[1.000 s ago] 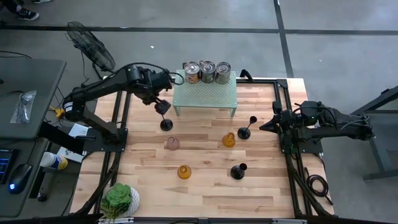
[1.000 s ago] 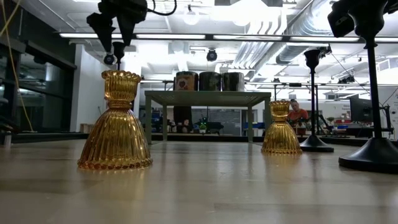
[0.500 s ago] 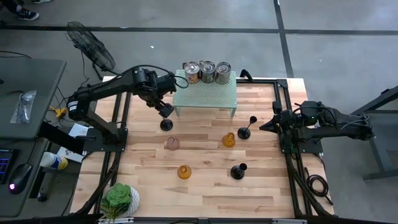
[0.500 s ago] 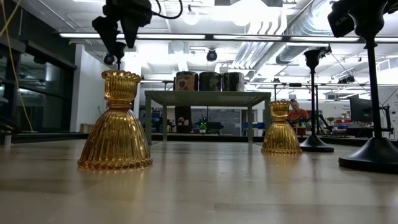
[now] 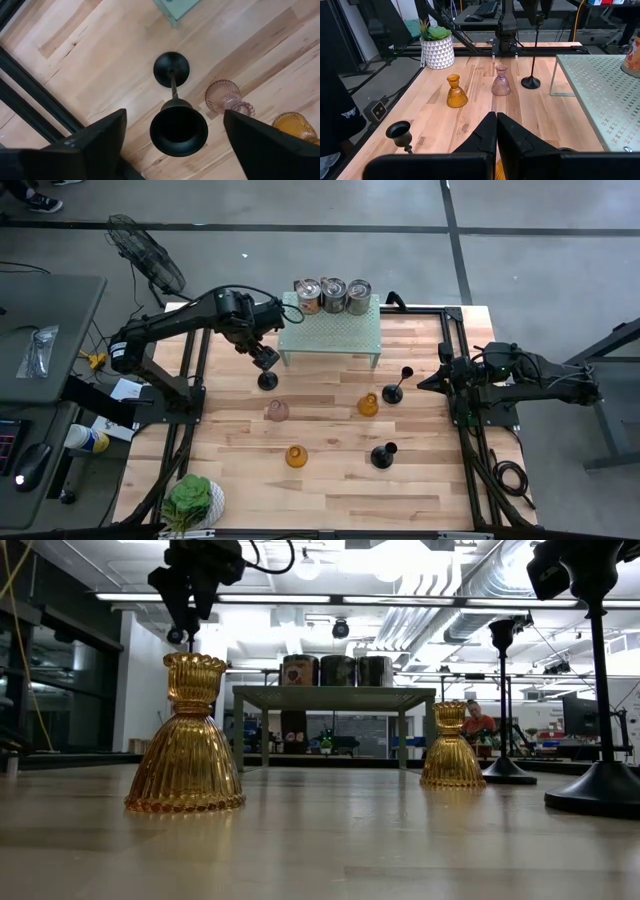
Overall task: Pick & Place candle stick holders
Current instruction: Put the top left black candle holder on the shelf
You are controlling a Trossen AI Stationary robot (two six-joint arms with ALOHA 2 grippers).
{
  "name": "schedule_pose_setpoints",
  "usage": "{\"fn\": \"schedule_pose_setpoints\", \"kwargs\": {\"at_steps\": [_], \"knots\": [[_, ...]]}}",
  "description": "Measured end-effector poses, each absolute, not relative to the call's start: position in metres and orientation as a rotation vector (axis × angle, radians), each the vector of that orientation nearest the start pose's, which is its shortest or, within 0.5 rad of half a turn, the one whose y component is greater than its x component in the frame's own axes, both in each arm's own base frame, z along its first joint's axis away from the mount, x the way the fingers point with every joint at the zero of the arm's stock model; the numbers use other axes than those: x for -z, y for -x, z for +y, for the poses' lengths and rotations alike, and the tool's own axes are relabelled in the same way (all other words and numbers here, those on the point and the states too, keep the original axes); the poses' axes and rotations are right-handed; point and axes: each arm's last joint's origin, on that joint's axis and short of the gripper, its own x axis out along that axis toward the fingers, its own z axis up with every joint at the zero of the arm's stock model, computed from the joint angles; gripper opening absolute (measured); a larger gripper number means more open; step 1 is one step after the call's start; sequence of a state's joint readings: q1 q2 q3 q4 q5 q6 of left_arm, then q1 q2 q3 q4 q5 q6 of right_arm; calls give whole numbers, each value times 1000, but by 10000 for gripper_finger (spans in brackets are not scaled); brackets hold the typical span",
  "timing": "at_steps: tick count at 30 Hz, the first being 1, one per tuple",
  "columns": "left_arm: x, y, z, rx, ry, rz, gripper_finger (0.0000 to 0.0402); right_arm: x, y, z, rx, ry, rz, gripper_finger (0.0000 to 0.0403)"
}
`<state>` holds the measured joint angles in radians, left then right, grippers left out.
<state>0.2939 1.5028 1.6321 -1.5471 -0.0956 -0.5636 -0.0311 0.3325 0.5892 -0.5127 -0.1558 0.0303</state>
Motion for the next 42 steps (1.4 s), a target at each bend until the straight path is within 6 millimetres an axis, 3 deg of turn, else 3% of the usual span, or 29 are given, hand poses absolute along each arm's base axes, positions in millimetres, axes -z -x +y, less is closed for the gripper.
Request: {"fn": "schedule_pose_setpoints", "kwargs": {"at_steps": [11,42], "knots": [[-362,-240,75,-719,601,1306,253,-286,-85,2,-121,-54,257,3],[-363,-240,75,-703,599,1300,154,-285,-85,2,-120,-54,257,3]]}}
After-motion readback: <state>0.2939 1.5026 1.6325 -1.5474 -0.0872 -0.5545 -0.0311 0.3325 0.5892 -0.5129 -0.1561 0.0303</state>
